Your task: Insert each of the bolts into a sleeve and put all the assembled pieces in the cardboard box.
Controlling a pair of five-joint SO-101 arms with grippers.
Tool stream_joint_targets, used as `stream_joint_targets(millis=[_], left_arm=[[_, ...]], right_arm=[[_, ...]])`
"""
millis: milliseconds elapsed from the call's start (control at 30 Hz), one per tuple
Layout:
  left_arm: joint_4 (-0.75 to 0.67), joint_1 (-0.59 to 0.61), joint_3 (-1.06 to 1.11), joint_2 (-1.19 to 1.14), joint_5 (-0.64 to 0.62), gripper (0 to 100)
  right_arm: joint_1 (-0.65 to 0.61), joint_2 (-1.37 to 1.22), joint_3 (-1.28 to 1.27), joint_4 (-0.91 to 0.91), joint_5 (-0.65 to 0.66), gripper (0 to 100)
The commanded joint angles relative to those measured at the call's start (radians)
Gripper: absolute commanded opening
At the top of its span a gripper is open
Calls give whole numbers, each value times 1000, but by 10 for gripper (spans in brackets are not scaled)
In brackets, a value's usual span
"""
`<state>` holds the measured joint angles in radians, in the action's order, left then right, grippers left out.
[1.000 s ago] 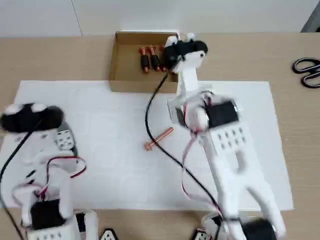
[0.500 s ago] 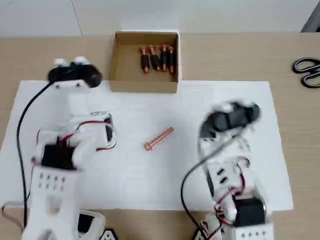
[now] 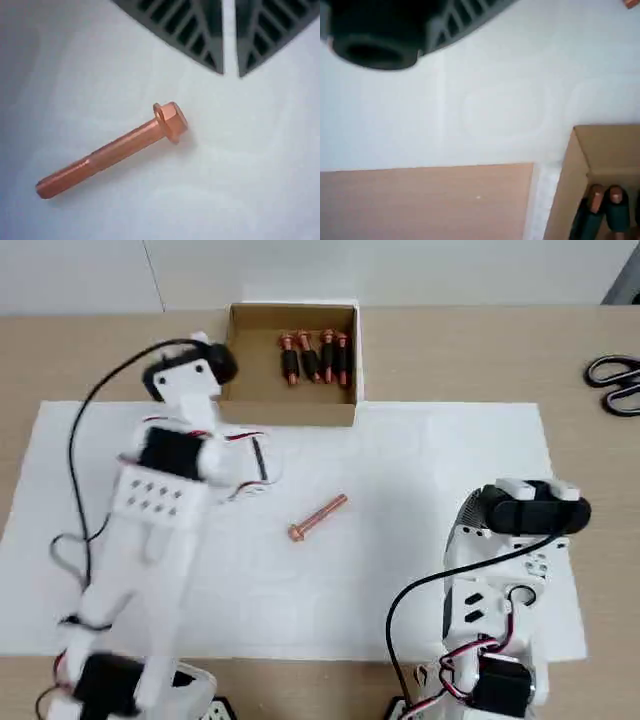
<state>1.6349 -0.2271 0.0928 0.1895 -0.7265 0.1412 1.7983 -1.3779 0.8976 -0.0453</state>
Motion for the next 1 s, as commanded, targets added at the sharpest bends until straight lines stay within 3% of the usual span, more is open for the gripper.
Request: stream_joint_targets(millis=[0,200,367,533,667,967], left_arm=[[11,-44,-54,-104,-132,7],[25,-163,-200,-218,-298,6],[21,-212,-334,-222,-537,7],[-126,-216,-344,-226,-832,7],[-229,-218,-340,-258,-993,7],[-192,-212,-341,-448,-1014,13]], right_arm=[[5,16,5,-24,3,5],[5,16,-2,-24,3,5],[15,16,-41,-22,3,5],[71,16,-44,-24,3,5],[107,16,-51,-27,3,5],[130,16,-109,-30,3,5]])
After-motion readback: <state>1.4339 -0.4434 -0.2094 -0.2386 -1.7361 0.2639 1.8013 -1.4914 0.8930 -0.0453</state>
